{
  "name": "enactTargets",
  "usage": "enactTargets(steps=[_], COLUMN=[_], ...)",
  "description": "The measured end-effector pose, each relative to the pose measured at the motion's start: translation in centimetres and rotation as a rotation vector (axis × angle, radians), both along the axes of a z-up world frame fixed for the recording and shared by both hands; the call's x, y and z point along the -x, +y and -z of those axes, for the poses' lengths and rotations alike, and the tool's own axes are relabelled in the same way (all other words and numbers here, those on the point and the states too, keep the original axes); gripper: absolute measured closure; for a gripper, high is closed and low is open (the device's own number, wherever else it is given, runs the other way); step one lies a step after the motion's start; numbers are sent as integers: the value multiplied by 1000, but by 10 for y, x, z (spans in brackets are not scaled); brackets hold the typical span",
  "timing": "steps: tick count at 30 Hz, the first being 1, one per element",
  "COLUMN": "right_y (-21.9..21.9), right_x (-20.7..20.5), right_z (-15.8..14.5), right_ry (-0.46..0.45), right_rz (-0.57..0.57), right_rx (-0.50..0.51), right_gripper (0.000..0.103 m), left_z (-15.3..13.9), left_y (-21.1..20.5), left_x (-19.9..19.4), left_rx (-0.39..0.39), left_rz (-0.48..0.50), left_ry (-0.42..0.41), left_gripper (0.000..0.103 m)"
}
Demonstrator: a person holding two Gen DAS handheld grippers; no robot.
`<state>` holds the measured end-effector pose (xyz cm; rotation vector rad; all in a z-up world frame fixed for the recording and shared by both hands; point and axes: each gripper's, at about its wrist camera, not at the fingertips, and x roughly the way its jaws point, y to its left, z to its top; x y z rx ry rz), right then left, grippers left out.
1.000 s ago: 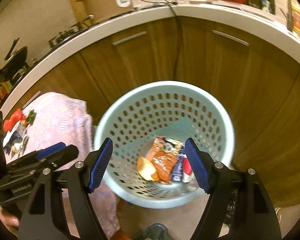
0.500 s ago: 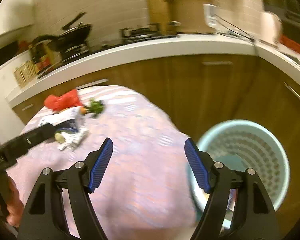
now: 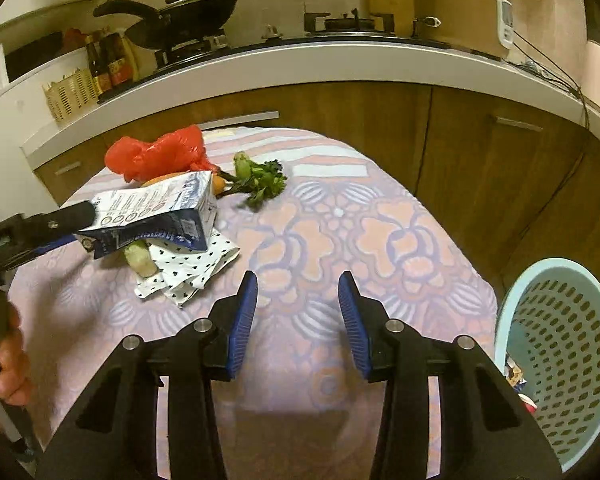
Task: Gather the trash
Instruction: 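Move both open tools back over the table, then grasp the white milk carton with the left tool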
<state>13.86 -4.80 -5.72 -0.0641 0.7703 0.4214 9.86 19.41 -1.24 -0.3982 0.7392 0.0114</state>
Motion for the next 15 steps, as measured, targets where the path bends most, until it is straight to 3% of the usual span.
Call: enactTargets(steps=[6,12,15], right_y=[-10,-13,-15], right_x=[-7,-5,-3], right_z=[1,1,0], right_ry=[36,26,24], right_rz=[11,8,3], right_rx=[-58,-71,-81], right_gripper=[64,64,64], left_z=[8,13,6], left_y=[-18,-56,-66], left_x=[5,20,34], left_rx=[74,198,114], left_rz=[111,301,277], left_ry=[-1,20,2], left_gripper=[28,27,27])
